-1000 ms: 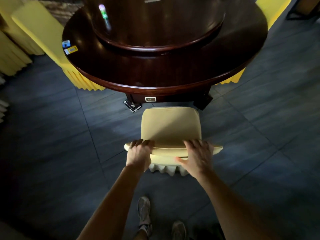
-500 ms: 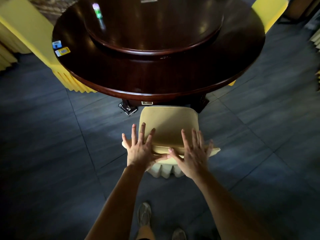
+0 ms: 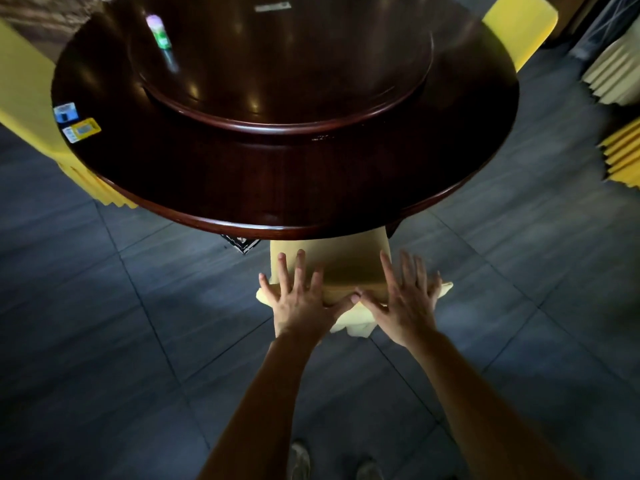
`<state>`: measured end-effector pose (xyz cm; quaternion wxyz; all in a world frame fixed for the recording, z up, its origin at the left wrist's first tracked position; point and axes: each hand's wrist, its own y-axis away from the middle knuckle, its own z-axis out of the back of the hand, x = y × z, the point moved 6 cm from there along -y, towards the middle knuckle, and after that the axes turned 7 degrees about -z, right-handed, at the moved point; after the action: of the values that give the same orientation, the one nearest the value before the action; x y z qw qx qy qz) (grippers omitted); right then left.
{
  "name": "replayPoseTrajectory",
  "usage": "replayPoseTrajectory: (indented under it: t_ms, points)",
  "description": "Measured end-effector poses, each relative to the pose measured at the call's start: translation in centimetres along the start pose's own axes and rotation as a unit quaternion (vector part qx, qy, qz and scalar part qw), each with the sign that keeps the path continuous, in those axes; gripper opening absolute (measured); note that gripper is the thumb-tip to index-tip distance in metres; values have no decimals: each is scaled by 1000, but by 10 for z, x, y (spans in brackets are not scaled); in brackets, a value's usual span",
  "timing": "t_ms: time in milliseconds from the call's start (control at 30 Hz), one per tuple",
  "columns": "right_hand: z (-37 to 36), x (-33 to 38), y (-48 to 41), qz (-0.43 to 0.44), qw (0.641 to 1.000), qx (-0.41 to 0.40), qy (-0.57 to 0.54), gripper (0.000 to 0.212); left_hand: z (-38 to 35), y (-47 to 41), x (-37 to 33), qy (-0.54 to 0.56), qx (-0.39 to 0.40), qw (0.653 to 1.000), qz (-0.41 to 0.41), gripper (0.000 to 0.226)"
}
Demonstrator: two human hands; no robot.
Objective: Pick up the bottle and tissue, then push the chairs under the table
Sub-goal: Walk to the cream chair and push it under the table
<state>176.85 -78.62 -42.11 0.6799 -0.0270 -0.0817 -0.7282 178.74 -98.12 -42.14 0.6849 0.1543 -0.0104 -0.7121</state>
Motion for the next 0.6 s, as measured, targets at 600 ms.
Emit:
replayPoseTrajectory:
  t_ms: [600]
  points:
    - [12,9,-126,78,996,-8,-30,91,33,-114,1,2,-1,997,75,108]
